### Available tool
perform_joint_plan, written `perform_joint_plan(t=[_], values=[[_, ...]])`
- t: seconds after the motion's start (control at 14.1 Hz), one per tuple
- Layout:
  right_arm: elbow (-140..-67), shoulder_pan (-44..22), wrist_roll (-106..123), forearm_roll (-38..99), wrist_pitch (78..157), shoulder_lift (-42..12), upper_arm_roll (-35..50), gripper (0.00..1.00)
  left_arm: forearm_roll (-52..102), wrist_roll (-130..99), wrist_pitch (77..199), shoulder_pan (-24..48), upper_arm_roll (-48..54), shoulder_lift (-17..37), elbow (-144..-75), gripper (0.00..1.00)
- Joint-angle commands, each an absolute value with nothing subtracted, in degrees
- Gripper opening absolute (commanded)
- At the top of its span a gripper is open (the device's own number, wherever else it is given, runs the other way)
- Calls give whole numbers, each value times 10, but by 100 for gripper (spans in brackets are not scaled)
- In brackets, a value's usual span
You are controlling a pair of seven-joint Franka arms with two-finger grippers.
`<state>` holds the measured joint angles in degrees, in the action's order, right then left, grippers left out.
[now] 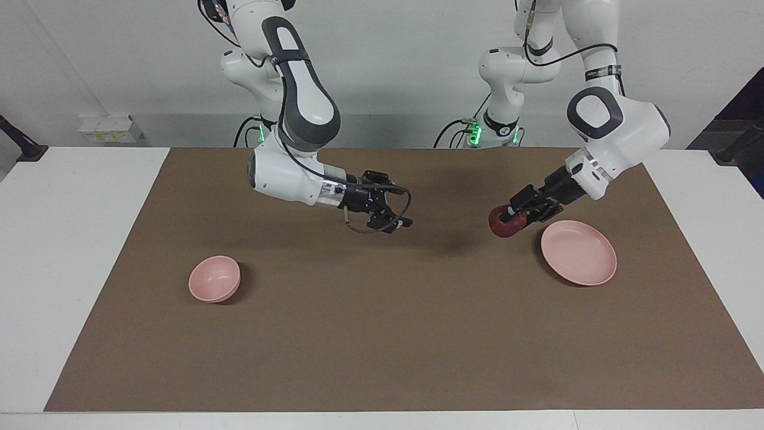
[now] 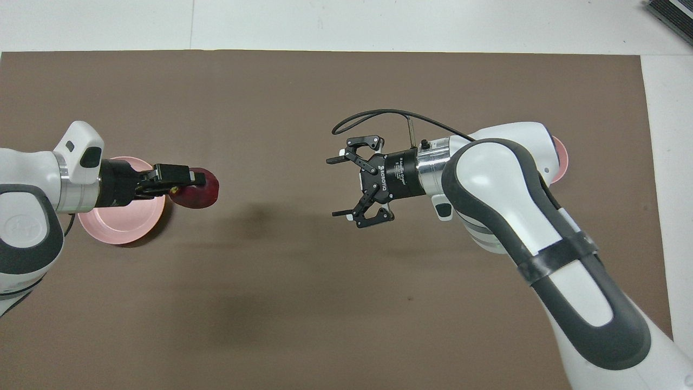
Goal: Move apple from plate to bowl
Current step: 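Lift the apple with the left gripper toward the open right gripper, then close the right gripper on the apple held by the left gripper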
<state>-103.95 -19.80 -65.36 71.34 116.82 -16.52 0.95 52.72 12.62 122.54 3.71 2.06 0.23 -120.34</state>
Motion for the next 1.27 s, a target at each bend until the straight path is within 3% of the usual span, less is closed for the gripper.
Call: perform_joint_plan(t=[0.0, 0.57, 1.2], values=[[-1050, -199, -639, 730, 1173, -156, 12, 100, 598, 132, 1216, 38, 29, -10, -1211, 0], [-1049, -268, -654, 726, 1304, -166, 12, 100, 753, 132, 1223, 33, 87, -16, -1214, 0], [-1034, -285, -642, 783, 1310, -172, 12, 100, 765, 132, 1238, 40, 111, -25, -1237, 0]])
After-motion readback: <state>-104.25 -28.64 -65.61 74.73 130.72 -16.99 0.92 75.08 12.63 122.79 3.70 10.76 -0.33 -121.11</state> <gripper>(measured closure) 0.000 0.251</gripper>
